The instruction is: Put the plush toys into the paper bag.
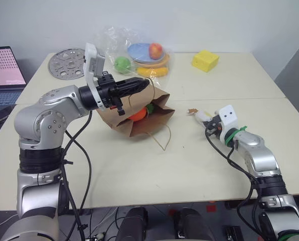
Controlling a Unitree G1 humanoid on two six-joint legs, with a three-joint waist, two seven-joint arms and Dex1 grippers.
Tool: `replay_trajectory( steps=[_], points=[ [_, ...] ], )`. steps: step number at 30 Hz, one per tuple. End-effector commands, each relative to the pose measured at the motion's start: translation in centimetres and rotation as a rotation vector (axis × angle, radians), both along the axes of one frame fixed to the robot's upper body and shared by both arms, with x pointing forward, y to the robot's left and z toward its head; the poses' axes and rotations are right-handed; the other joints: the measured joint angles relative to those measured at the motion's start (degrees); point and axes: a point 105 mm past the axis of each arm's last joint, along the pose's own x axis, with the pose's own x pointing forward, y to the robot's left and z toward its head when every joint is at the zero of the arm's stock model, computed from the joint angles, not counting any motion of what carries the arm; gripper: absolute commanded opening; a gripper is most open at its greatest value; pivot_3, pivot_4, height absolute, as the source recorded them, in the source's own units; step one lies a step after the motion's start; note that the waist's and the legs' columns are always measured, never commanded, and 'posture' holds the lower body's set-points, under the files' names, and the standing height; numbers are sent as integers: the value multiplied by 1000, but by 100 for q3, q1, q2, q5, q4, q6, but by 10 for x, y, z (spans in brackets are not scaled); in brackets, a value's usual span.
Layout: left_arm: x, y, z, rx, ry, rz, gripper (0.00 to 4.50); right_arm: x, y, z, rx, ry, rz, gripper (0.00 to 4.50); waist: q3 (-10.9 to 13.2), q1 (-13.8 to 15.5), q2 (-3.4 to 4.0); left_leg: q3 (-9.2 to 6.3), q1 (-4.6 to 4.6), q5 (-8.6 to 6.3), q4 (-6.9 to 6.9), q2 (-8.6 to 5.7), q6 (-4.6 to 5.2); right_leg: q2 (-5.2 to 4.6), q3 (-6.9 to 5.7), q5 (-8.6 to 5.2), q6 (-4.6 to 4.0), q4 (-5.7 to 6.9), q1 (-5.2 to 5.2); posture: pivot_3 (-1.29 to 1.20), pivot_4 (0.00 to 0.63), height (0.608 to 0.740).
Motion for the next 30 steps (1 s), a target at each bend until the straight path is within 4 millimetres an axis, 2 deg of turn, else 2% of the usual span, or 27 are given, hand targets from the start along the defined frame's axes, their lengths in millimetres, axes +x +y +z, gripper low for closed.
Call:
replay_trajectory(
  steps=[1,6,12,19,21,26,30],
  points=[
    [-4,5,12,-10,-44,9,0,-13,21,50,62,-85,212,56,0,0,1,0,0,0,0,0,0,0,-1,0,0,0,0,0,150,740],
    [3,8,14,-6,-70,45,0,-50,54,72,42,-55,517,48,1,8,1,-4,0,0,0,0,0,0,-5,0,0,-1,1,0,150,740],
    [1,4,14,2,-80,16,0,-65,96,76,43,-63,656,48,1,7,1,-7,1,0,2,1,0,-1,-5,0,0,-2,4,0,150,740],
    [-1,-1,14,8,-79,-12,0,-34,154,72,7,-150,624,48,1,-11,1,-6,2,3,1,2,-5,0,-4,0,0,1,-2,0,150,740],
    [-3,-2,15,9,-77,-20,0,-26,164,74,-12,-178,613,48,1,0,1,-6,1,3,1,1,-5,0,-4,1,-1,0,-2,0,150,740],
    [-6,-1,14,13,-77,-22,0,-14,182,59,-122,-189,625,48,1,20,1,-6,0,2,-1,-2,-5,-1,-4,1,-1,-1,-2,0,150,740],
    [-8,0,12,14,-71,-26,0,-9,197,61,-116,-234,644,48,1,0,1,-7,0,2,-1,-2,-5,0,-5,1,-1,2,-3,0,150,740]
  ],
)
